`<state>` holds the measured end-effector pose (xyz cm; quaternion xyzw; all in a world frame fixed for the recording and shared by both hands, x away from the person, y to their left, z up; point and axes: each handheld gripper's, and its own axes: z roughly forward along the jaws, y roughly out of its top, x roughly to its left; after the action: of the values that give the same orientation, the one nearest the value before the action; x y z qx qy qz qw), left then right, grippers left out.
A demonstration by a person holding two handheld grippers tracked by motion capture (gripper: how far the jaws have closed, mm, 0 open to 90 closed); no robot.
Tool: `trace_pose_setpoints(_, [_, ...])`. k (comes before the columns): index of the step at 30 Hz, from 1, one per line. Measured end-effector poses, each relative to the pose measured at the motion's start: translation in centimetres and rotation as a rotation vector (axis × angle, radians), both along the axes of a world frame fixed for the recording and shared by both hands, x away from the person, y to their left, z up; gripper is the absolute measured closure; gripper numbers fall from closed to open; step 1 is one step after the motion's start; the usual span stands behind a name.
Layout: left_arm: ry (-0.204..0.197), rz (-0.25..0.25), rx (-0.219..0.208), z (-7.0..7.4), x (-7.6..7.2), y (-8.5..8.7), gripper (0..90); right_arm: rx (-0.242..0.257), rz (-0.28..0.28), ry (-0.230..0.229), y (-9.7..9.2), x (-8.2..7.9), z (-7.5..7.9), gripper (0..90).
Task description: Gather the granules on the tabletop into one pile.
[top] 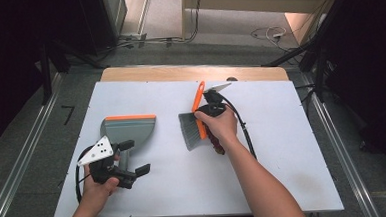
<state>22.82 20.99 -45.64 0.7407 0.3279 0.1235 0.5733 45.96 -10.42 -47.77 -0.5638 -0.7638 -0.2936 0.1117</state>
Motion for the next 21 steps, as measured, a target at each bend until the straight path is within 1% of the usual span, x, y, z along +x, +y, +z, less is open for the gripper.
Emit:
trace_pose_setpoints(2, [0.000, 0.000, 0.000, -0.1, 0.1, 0.0, 0.0, 0.007, -0.023, 0.008, -1.0, -0.4, -0.2, 66.5])
trace_pose_setpoints(3, [0.000, 0.001, 0.000, -0.1, 0.1, -0.1, 0.0, 0.005, -0.026, 0.003, -1.4, -0.6, -0.2, 66.3])
trace_pose_setpoints(5, [0.002, 0.002, 0.002, -0.1, 0.1, -0.1, 0.0, -0.008, -0.035, -0.008, -2.1, -1.1, -0.1, 66.3])
trace_pose_setpoints(8, [0.002, 0.002, 0.005, -0.1, 0.1, -0.1, 0.1, -0.043, -0.047, -0.029, -3.1, -1.7, 0.3, 66.1])
trace_pose_setpoints(12, [0.003, 0.004, 0.002, -0.1, 0.1, -0.1, 0.1, -0.065, -0.061, -0.031, -4.7, -2.2, 0.5, 66.1])
trace_pose_setpoints(17, [0.003, 0.003, 0.003, -0.1, 0.1, -0.2, 0.1, -0.069, -0.071, -0.033, -6.5, -2.7, 0.6, 66.0])
trace_pose_setpoints(20, [0.005, 0.003, 0.005, -0.1, 0.1, -0.2, 0.1, -0.074, -0.077, -0.036, -7.2, -2.9, 0.8, 66.1])
trace_pose_setpoints(21, [0.005, 0.000, 0.005, -0.1, 0.1, -0.3, 0.1, -0.067, -0.078, -0.039, -7.3, -2.9, 0.9, 66.2])
